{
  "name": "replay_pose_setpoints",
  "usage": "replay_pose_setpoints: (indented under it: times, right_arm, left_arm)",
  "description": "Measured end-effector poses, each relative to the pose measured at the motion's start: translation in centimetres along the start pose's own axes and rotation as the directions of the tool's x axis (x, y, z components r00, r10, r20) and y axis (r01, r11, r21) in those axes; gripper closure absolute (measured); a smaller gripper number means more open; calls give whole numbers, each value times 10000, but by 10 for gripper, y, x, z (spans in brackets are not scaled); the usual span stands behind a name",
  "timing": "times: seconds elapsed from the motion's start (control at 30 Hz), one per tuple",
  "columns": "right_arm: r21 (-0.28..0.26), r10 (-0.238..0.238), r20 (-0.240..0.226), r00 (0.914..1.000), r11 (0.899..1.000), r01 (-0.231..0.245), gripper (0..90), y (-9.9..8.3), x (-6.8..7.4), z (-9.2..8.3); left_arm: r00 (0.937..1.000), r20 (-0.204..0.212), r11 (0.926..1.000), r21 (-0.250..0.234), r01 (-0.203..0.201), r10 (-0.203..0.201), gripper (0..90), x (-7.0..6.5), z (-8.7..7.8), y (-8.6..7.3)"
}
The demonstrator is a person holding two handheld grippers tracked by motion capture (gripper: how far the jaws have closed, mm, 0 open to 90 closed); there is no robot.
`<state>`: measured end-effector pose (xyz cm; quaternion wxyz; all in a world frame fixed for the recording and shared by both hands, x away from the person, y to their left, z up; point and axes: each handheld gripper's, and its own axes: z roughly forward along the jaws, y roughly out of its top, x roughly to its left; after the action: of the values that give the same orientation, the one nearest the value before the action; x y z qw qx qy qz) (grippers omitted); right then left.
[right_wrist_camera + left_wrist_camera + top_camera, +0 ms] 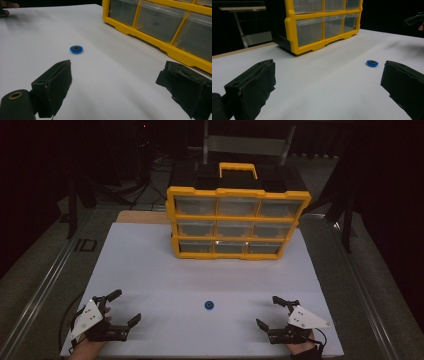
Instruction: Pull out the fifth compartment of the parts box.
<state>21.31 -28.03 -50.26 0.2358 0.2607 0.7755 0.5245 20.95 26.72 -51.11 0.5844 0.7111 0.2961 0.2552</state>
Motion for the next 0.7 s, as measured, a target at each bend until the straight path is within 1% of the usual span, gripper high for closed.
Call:
replay_pose_setpoints:
  times: [0.07,0.17,0.33,0.4,0.5,0.63,0.7]
  right_arm:
    - [65,-107,-38,9999,9999,107,90,-1,0,1]
    - [121,-99,-97,9999,9999,100,90,-1,0,1]
    - [270,-231,-316,9992,9993,239,90,-1,1,1]
    - [313,-268,-314,9991,9991,278,90,-1,2,1]
    - [465,-214,-292,9993,9987,227,90,-1,2,2]
    - [440,-120,-357,9993,9989,135,90,-1,0,2]
    - [375,-67,-299,9995,9993,78,90,0,-1,2]
  left_arm:
    - [10000,-5,10000,1,-19,19,0,0,0,0]
    - [10000,-10,10000,16,4,-4,0,-1,0,0]
    - [10000,-9,10000,55,-60,60,0,-2,2,1]
    - [10000,-3,10000,68,-66,66,0,-2,2,1]
    - [10000,-26,10000,62,-69,70,0,-2,1,1]
    - [9999,37,9999,42,-122,122,0,-2,1,1]
    - [9999,105,9999,76,-113,112,0,-3,1,1]
